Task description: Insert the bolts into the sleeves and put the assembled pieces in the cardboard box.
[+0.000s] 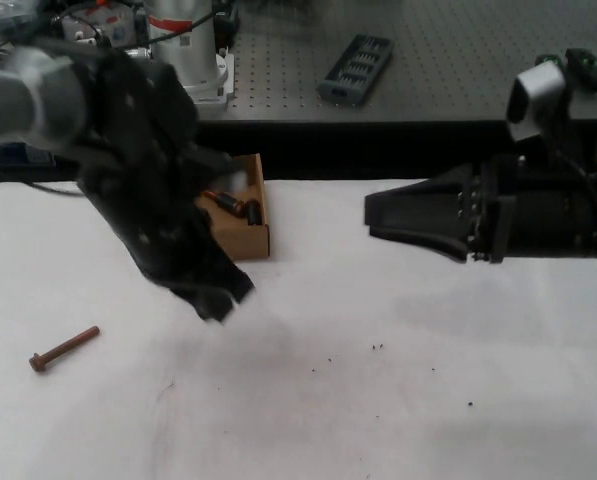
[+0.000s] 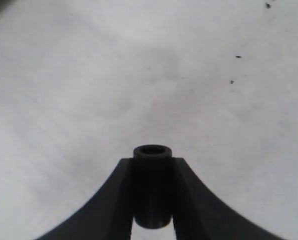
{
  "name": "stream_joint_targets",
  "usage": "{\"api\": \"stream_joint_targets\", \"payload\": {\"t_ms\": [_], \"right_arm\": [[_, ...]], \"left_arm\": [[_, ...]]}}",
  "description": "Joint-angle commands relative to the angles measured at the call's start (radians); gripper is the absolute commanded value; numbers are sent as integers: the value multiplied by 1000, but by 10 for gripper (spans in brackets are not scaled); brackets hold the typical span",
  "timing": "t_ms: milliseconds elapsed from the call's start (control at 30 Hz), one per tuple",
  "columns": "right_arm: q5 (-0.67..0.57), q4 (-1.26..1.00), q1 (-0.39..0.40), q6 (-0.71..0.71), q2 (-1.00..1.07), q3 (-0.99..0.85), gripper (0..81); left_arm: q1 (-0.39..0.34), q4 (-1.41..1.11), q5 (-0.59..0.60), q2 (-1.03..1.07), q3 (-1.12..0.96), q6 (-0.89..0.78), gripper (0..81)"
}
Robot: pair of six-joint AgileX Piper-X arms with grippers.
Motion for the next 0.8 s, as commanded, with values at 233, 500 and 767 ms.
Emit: {"api": "stream_joint_targets", "payload": {"t_ms": [233, 500, 767], "right_arm": [[-5, -6, -10, -6, -11, -11, 292], [-5, -6, -10, -16, -11, -11, 292], [-16, -2, -10, -16, -11, -11, 292]], "left_arm": [[-43, -7, 14, -23, -5, -69, 6], [-43, 67, 120, -23, -5, -71, 330], [-43, 76, 25, -23, -5, -8, 494]]}}
